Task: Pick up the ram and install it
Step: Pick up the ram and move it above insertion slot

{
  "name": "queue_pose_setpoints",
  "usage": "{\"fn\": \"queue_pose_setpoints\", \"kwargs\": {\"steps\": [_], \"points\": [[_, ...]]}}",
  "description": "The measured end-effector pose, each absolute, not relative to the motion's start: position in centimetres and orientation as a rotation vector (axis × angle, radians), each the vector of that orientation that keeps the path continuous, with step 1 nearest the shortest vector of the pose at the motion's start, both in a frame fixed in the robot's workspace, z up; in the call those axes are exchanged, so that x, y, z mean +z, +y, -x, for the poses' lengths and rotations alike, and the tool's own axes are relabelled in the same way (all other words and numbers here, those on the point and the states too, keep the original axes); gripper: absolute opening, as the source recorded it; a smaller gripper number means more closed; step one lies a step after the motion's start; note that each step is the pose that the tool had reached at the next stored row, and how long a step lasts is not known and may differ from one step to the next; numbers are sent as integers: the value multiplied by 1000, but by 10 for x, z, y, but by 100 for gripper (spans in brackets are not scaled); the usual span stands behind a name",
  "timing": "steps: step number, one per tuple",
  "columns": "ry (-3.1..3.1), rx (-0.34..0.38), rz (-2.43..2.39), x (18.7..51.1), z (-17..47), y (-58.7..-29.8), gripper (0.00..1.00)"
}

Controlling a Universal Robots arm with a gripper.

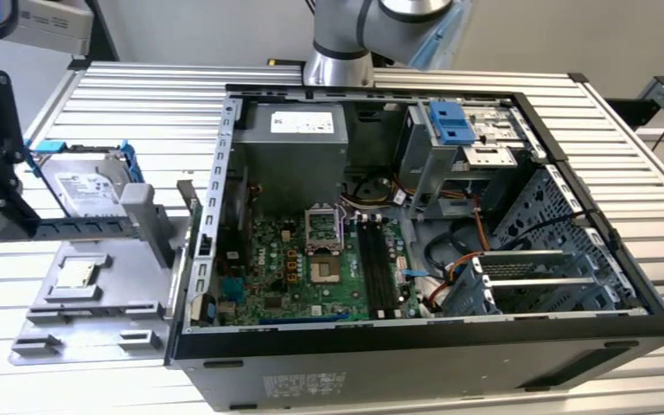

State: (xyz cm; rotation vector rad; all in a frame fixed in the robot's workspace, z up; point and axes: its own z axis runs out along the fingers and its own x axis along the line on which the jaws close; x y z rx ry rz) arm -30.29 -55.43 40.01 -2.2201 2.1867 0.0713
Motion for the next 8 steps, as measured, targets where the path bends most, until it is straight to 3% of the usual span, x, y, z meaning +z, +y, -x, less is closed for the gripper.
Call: {"fn": "queue_pose_setpoints", "kwargs": {"steps": [8], "points": [[2176,67,2227,400,271,-554,0]]}}
